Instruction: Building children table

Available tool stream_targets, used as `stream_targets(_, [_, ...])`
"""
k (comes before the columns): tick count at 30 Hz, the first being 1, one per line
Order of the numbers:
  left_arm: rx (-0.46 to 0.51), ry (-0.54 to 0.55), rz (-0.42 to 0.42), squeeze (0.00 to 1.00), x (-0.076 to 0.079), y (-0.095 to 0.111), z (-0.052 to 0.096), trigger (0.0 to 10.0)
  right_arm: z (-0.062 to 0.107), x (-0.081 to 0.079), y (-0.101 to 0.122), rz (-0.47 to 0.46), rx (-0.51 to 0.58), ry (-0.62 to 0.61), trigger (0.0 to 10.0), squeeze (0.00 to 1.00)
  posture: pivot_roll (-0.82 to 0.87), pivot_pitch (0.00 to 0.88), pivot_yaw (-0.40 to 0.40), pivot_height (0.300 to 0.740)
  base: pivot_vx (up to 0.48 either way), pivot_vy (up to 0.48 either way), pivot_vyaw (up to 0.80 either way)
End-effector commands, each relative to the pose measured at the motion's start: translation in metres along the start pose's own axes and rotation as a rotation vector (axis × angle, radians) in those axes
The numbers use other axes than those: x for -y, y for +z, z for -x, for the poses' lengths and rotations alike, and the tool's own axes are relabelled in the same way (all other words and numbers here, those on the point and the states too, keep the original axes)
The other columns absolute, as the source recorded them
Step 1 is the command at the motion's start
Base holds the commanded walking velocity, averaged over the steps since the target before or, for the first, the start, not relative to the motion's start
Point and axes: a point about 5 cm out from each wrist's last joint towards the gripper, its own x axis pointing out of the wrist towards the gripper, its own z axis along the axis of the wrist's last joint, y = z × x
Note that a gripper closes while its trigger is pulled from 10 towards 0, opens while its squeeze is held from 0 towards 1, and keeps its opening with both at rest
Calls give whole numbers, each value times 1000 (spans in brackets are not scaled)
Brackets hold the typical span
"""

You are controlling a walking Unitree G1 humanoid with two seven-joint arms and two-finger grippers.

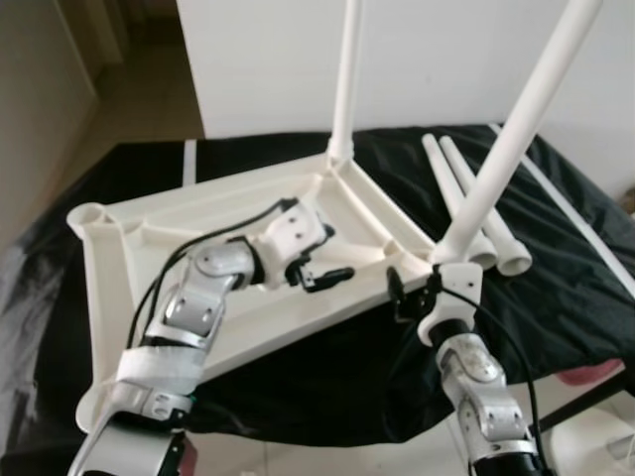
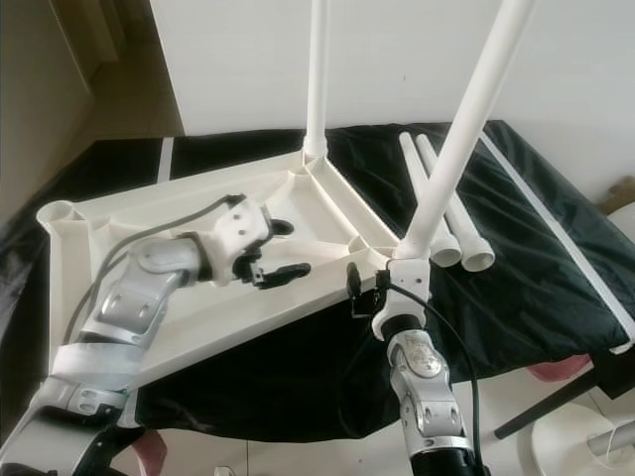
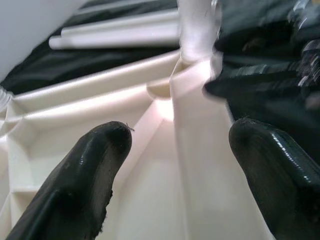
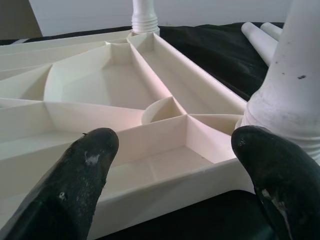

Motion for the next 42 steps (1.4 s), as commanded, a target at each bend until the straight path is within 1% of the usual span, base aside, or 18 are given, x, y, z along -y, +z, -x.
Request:
stream_targets(1, [-40, 240, -43, 0, -22, -4, 10, 10000, 5, 5, -3, 0, -20, -5, 10000, 0, -36, 0, -4, 740, 0, 0, 0])
stream_targets(2, [-82, 266, -71, 0, -28, -9, 16, 10000, 8, 7, -4, 3, -26, -4, 10000, 0, -38, 0, -1, 740, 0, 0, 0])
stream_targets(4, [-82, 266, -71, 0, -28, -9, 16, 10000, 8, 7, -4, 3, -26, -4, 10000, 0, -38, 0, -1, 740, 0, 0, 0])
stream_targets(7, [-219, 313, -176, 0, -43, -25, 32, 10000, 13, 9, -7, 11, -43, 2, 10000, 0, -38, 0, 3, 740, 0, 0, 0])
stream_targets(10, [-235, 316, -192, 0, -45, -27, 34, 10000, 14, 9, -7, 11, -45, 3, 10000, 0, -38, 0, 5, 740, 0, 0, 0])
stream_targets(11, [-280, 320, -221, 0, -51, -31, 42, 10000, 15, 10, -8, 12, -51, -1, 10000, 0, -34, 0, 9, 740, 0, 0, 0])
stream_targets(14, [-311, 323, -240, 0, -55, -34, 47, 10000, 15, 11, -8, 12, -57, -3, 10000, 0, -34, 0, 9, 740, 0, 0, 0])
stream_targets(16, [-416, 313, -277, 0, -61, -46, 63, 10000, 19, 11, -9, 36, -63, 2, 10000, 0, -32, 0, 13, 740, 0, 0, 0])
stream_targets(18, [-416, 313, -277, 0, -61, -46, 63, 10000, 19, 11, -9, 36, -63, 2, 10000, 0, -32, 0, 13, 740, 0, 0, 0])
stream_targets(19, [-462, 287, -268, 0, -59, -55, 68, 10000, 21, 11, -10, 38, -64, 1, 10000, 0, -31, 0, 13, 740, 0, 0, 0])
stream_targets(21, [-462, 287, -268, 0, -59, -55, 68, 10000, 21, 11, -10, 38, -64, 1, 10000, 0, -31, 0, 13, 740, 0, 0, 0])
stream_targets(22, [-484, 237, -260, 0, -51, -63, 68, 10000, 23, 12, -9, 28, -61, -10, 10000, 0, -32, 0, 14, 740, 0, 0, 0])
stream_targets(23, [-484, 237, -260, 0, -51, -63, 68, 10000, 23, 12, -9, 28, -61, -10, 10000, 0, -32, 0, 14, 740, 0, 0, 0])
stream_targets(25, [-502, 144, -251, 0, -36, -74, 68, 10000, 24, 14, -9, 16, -65, -27, 10000, 0, -33, 0, 14, 740, 0, 0, 0])
stream_targets(30, [-495, 85, -245, 0, -25, -78, 67, 10000, 27, 17, -11, 8, -83, -44, 10000, 0, -32, 0, 12, 740, 0, 0, 0])
stream_targets(31, [-479, 45, -230, 0, -18, -79, 65, 10000, 27, 21, -17, 17, -125, -74, 10000, 0, -31, 1, 10, 740, 0, 0, 0])
stream_targets(37, [-467, 12, -228, 0, -12, -81, 62, 10000, 25, 28, -26, 36, -191, -122, 10000, 0, -29, 0, 7, 740, 0, 0, 0])
stream_targets(42, [-452, 2, -223, 0, -7, -81, 56, 10000, 18, 28, -35, 11, -258, -117, 10000, 0, -26, 0, 8, 740, 0, 0, 0])
